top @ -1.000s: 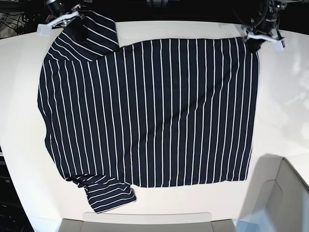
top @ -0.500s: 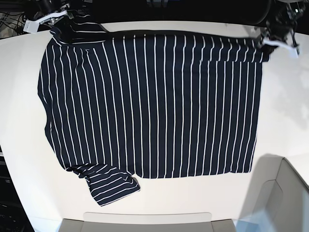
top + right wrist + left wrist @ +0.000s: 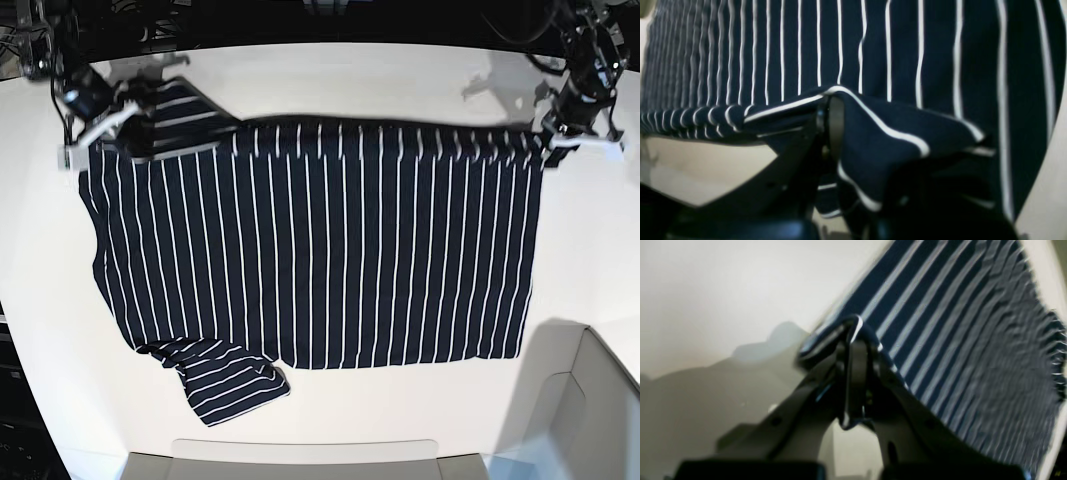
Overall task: Fold the T-shirt properly
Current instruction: 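Lift the shoulder edge and fold it over toward the hem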
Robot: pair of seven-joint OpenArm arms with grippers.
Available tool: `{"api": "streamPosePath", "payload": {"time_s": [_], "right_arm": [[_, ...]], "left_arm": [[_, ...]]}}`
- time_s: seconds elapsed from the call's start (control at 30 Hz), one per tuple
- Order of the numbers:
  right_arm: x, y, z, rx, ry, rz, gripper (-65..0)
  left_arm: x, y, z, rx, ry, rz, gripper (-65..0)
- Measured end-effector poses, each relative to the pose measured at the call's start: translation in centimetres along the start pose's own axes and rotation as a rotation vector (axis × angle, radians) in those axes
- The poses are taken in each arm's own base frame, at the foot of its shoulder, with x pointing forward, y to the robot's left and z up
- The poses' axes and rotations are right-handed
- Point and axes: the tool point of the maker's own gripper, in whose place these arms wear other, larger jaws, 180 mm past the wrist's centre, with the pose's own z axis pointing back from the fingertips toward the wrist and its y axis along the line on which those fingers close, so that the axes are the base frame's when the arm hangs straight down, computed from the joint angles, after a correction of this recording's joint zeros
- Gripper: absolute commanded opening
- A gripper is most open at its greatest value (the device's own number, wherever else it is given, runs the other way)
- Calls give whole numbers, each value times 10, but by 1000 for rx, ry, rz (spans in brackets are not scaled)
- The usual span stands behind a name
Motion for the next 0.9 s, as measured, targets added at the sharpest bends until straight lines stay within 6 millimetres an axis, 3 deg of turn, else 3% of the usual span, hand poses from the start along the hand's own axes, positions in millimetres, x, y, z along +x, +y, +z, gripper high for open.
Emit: {"api": "streamPosePath", "payload": {"time_s": [0.27,0.5,0.73,0.9], "right_arm": [[25,5,-24,-50,27,110,-650],[52,12,-36,-67,-13,158,-650],[70,5,-49,-86,-7,145,-650],[71,-5,-60,-120,15,150,-650]], "left_arm": [[1,-27,-27,-16,20,32,-650],[10,-22,-43,19,10,30,-650],[36,-39,-46,-13,-37,11,-650],[38,-49,-56,-37,1,37,-650]]}}
